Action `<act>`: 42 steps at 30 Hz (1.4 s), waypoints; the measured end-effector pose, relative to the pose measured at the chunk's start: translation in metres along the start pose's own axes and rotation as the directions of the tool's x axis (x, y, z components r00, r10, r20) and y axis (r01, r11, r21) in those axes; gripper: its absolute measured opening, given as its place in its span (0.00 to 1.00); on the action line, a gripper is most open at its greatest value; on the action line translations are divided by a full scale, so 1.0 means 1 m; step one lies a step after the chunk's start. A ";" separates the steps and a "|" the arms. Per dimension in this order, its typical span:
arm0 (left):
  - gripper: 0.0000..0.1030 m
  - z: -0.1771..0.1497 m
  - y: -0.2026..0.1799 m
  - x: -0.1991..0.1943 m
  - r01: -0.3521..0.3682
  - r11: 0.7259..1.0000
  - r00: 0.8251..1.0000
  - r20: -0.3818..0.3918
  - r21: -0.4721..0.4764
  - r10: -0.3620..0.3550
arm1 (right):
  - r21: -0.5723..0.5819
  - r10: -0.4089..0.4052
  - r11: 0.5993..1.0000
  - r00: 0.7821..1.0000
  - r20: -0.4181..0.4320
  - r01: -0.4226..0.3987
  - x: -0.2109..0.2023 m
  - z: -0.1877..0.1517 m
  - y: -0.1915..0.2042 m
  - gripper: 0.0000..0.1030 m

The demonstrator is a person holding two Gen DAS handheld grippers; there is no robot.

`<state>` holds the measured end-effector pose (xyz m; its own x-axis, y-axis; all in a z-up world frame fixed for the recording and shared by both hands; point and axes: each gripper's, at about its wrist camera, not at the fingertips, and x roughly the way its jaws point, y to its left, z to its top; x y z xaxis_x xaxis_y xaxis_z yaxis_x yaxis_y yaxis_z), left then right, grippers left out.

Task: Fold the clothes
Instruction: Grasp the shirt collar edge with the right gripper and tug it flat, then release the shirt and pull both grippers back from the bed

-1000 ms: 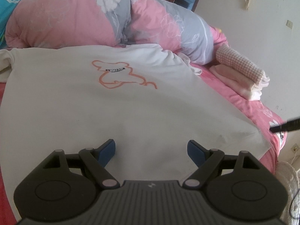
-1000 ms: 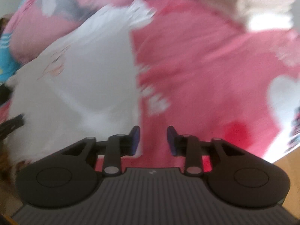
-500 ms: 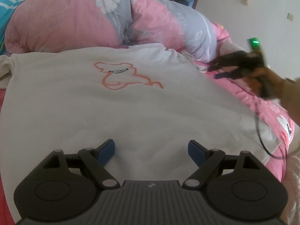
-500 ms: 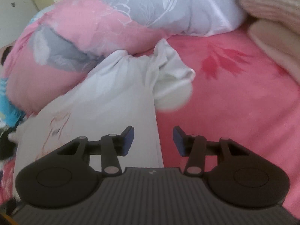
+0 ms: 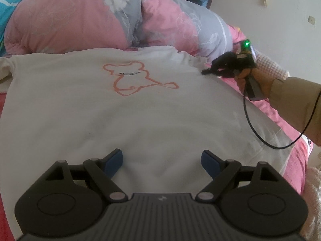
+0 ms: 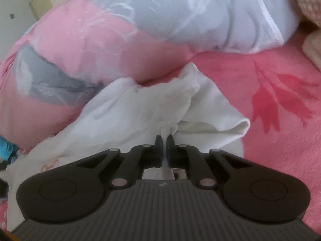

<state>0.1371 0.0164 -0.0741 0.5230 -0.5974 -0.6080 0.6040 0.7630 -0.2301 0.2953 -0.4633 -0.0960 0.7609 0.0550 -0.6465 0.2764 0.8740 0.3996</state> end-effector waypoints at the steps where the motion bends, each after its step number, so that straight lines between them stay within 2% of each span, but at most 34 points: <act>1: 0.85 0.000 0.000 0.000 0.000 1.000 1.000 0.000 0.000 0.000 | 0.012 -0.006 1.000 1.000 0.002 0.006 -0.001 -0.001 -0.002 0.03; 5: 0.85 0.000 0.000 -0.001 -0.003 1.000 1.000 -0.001 -0.004 0.003 | 0.072 -0.057 0.996 0.998 0.031 0.054 -0.023 -0.005 -0.009 0.16; 7: 0.85 0.000 0.000 -0.002 -0.007 1.000 1.000 -0.002 -0.003 0.007 | 0.109 -0.087 0.991 0.995 0.040 0.082 -0.050 -0.006 -0.016 0.18; 9: 0.85 0.000 -0.001 -0.002 -0.012 1.000 1.000 -0.002 -0.001 0.012 | 0.137 -0.065 0.989 0.997 0.049 0.058 -0.091 -0.011 -0.022 0.19; 11: 0.85 -0.001 -0.002 -0.002 -0.018 1.000 1.000 0.000 0.002 0.018 | 0.161 -0.012 0.987 0.998 0.065 0.001 -0.133 -0.021 -0.023 0.19; 14: 0.85 -0.004 -0.008 -0.008 -0.044 0.999 0.999 0.003 0.015 0.044 | 0.182 0.121 0.975 0.991 0.064 -0.131 -0.196 -0.053 -0.012 0.19; 17: 0.85 -0.013 -0.017 -0.022 -0.069 0.998 0.998 0.008 0.009 0.069 | 0.195 0.242 0.951 0.970 0.023 -0.242 -0.231 -0.103 0.006 0.22; 19: 0.85 -0.024 -0.024 -0.035 -0.083 0.997 0.997 0.008 0.000 0.083 | 0.182 0.295 0.941 0.955 -0.020 -0.287 -0.242 -0.138 0.022 0.23; 22: 0.85 -0.042 -0.037 -0.058 -0.114 0.994 0.993 0.027 -0.007 0.114 | 0.083 0.301 0.952 0.953 -0.048 -0.296 -0.247 -0.181 0.048 0.24; 27: 0.86 -0.069 -0.057 -0.093 -0.161 0.987 0.985 0.060 -0.024 0.162 | -0.113 0.274 0.955 0.962 -0.015 -0.274 -0.250 -0.235 0.082 0.25; 32: 0.88 -0.088 -0.069 -0.100 -0.231 0.972 0.972 0.045 -0.039 0.233 | -0.297 0.190 0.941 0.979 0.073 -0.161 -0.257 -0.267 0.103 0.29; 35: 0.89 -0.093 -0.079 -0.101 -0.280 0.960 0.959 0.049 -0.004 0.280 | -0.399 0.159 0.911 0.981 0.110 -0.103 -0.257 -0.286 0.112 0.38; 39: 0.89 -0.095 -0.085 -0.101 -0.302 0.953 0.952 0.049 -0.002 0.302 | -0.467 0.142 0.881 0.983 0.120 -0.070 -0.248 -0.307 0.110 0.43; 42: 0.90 -0.099 -0.085 -0.106 -0.315 0.949 0.947 0.054 -0.016 0.316 | -0.466 0.177 0.880 0.975 0.137 -0.094 -0.247 -0.312 0.105 0.50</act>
<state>-0.0292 0.0394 -0.0648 0.7183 -0.3383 -0.6080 0.3989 0.9162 -0.0386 -0.0468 -0.2338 -0.0973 0.8711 0.1421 -0.4700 -0.1022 0.9887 0.1095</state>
